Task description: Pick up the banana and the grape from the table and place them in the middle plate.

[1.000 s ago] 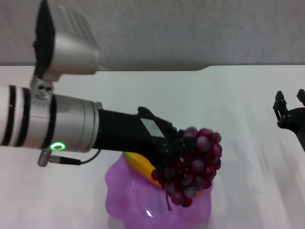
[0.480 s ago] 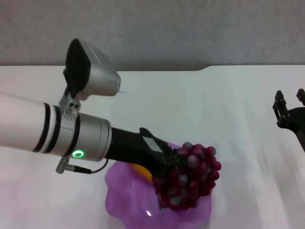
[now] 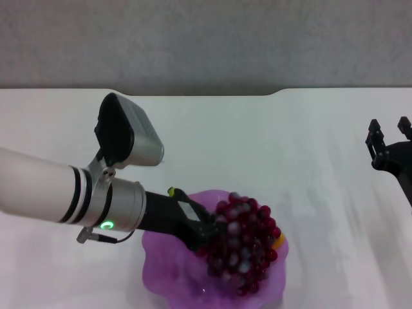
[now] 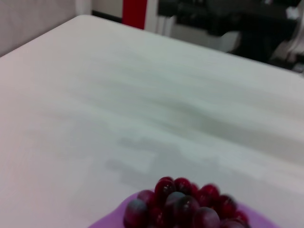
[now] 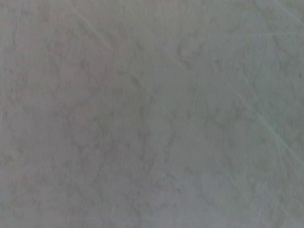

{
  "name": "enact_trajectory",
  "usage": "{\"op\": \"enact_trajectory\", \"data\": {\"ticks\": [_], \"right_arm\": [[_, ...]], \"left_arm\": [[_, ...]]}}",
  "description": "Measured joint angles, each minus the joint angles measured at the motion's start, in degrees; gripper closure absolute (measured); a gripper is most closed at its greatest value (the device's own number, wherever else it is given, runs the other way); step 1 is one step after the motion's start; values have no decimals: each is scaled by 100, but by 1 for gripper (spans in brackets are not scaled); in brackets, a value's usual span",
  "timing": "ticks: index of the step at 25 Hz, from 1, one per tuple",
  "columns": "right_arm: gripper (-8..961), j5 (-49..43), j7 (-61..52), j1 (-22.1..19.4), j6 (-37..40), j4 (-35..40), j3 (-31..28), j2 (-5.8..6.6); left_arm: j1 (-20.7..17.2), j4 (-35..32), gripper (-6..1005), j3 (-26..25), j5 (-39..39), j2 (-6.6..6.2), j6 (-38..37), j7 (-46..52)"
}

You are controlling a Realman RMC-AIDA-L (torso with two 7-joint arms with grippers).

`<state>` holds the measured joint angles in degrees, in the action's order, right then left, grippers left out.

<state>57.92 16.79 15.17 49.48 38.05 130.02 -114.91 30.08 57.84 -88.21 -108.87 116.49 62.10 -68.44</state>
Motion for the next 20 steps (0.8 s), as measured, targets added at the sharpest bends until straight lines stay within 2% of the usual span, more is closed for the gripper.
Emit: {"op": "enact_trajectory", "data": {"ticks": [6,11,18,20], "right_arm": [[432,0,0,3,0,0,5,-5],[432,0,0,0,-1,-25,5,-5],[433,0,0,-1,0,-43,53,-5],[433,0,0,2,1,-44,58,-5]], "left_arm": [[-94,-474,906,14,327,16,-423,-913],[-335,-499,893,46,796,17,-655,-1544],[-393,-442,845,64,878,7,-730,-1627],[-420,-412,803,63,880,6,-758,-1611]]}}
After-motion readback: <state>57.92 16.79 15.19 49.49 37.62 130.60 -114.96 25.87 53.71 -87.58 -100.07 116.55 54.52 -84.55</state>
